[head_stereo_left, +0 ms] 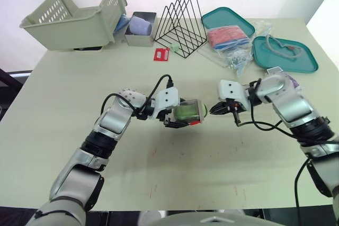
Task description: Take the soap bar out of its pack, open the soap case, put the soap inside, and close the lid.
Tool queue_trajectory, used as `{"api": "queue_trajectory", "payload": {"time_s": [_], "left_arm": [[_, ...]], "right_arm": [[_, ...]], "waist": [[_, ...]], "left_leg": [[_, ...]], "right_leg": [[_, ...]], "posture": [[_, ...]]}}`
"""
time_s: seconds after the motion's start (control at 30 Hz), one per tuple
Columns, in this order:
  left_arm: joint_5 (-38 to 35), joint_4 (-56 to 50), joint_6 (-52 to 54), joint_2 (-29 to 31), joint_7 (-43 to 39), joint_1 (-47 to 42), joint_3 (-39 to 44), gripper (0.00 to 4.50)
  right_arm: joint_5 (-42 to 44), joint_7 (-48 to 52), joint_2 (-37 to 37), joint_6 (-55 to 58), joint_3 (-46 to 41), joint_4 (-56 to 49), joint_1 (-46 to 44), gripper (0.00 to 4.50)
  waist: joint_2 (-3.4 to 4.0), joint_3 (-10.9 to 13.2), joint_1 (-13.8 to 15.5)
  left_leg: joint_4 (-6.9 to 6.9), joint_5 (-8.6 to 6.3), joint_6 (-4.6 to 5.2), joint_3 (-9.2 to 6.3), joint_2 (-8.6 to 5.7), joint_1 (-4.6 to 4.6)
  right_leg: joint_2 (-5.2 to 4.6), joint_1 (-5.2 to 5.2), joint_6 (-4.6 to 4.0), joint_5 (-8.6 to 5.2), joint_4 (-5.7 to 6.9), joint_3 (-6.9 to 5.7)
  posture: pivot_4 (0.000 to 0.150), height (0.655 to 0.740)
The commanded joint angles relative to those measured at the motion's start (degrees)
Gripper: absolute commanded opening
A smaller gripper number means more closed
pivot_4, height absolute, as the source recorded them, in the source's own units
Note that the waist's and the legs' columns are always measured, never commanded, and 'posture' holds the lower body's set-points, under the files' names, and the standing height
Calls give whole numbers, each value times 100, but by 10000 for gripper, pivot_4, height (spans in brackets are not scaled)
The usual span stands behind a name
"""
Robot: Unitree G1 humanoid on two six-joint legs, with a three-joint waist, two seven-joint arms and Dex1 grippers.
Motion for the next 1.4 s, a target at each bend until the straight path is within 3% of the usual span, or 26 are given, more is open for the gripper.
{"api": "queue_trajectory", "payload": {"time_s": [0.03,0.2,0.23,0.37,0.53,0.93,1.4], "left_arm": [[-111,-309,-59,-15,32,-4,102,34762],[-119,-344,-146,-18,67,52,139,34762],[-114,-348,-211,-40,107,65,157,34762],[-45,-399,-633,-179,353,127,177,34762],[6,-611,-965,-337,671,242,152,34762],[30,-988,-1004,-407,893,493,51,34762],[51,-961,-968,-480,933,398,64,34762]], "right_arm": [[372,231,-289,210,-431,144,117,18016],[1026,390,-472,1368,-760,38,399,43183],[1270,368,-460,1897,-859,-23,421,44407],[2196,233,-392,3800,-1169,-192,463,44407],[2850,-289,-197,5149,-1530,-225,503,44407],[3695,-1545,585,6267,-2200,-505,244,44407],[3970,-2545,1240,6321,-2443,-315,154,44407]], "waist": [[0,0,20],[0,0,-7],[0,0,-10],[0,0,-10],[0,0,-6],[0,0,-17],[0,0,-30]], "left_leg": [[0,0,0,0,0,0],[-1,0,0,-1,1,3],[-1,0,0,-1,1,3],[0,0,0,-1,1,2],[0,0,1,-2,1,1],[-1,0,1,-4,0,0],[-2,0,1,-4,0,-2]], "right_leg": [[0,0,0,0,-2,0],[2,0,0,0,3,1],[2,0,0,0,3,1],[1,1,0,0,3,1],[1,1,0,0,2,1],[2,1,0,0,3,0],[2,1,1,0,3,0]], "posture": [[1500,7400],[1500,7400],[1500,7400],[1500,7400],[1500,7400],[1500,7400],[1500,7400]]}}
